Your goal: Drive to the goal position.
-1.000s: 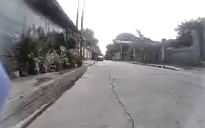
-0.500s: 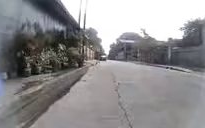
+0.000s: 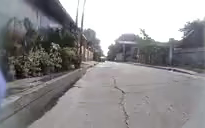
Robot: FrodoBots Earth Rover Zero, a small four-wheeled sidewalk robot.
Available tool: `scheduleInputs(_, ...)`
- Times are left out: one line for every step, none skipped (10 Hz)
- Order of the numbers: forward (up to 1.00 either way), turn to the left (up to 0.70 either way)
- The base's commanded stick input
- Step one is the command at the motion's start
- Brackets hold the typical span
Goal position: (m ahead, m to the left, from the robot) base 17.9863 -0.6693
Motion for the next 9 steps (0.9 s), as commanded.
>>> scheduleInputs(1.00,0.00)
scheduleInputs(1.00,0.00)
scheduleInputs(1.00,0.00)
scheduleInputs(1.00,0.00)
scheduleInputs(1.00,0.00)
scheduleInputs(1.00,0.00)
scheduleInputs(1.00,0.00)
scheduleInputs(1.00,0.00)
scheduleInputs(1.00,0.00)
